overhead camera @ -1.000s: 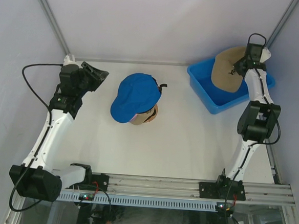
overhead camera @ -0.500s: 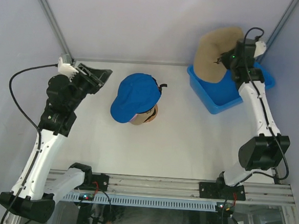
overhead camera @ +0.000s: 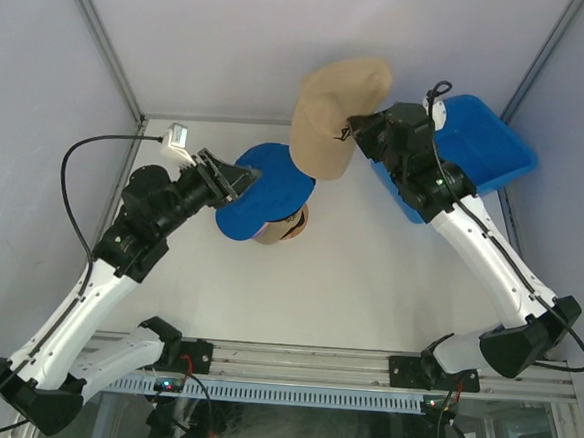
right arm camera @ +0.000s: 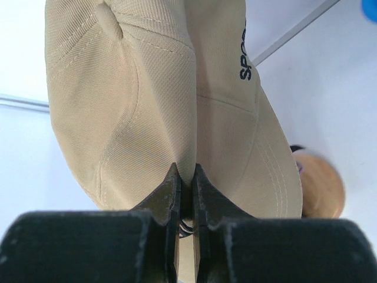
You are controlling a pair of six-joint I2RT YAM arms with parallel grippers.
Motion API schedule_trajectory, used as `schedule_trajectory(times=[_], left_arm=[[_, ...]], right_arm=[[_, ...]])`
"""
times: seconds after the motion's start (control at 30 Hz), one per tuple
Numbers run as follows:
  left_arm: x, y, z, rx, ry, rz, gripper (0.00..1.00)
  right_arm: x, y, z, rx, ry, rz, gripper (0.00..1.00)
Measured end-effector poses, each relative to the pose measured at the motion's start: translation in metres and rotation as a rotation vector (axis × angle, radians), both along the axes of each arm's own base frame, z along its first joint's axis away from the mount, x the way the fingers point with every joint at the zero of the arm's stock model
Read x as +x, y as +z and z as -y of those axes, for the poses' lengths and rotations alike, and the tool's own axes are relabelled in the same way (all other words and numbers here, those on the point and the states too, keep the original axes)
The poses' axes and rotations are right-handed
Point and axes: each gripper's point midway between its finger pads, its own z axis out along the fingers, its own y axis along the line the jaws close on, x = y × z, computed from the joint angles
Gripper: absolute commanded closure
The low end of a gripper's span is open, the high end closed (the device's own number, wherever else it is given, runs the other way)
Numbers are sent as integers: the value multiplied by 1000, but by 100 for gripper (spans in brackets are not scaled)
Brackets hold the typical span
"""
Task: Stack the hats
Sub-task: Stack the hat on the hat.
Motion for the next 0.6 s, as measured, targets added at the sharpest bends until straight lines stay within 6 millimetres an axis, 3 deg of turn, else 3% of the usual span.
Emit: schedule_trajectory(times=[0.3,0.6], left_arm=[[-24,8,10,-13,-61,46,50],[-33,10,5,-5,-67,83,49]], right_arm=[[-43,8,-51,82,70,-25,100],[-55,19,-60,101,99,-28,100]])
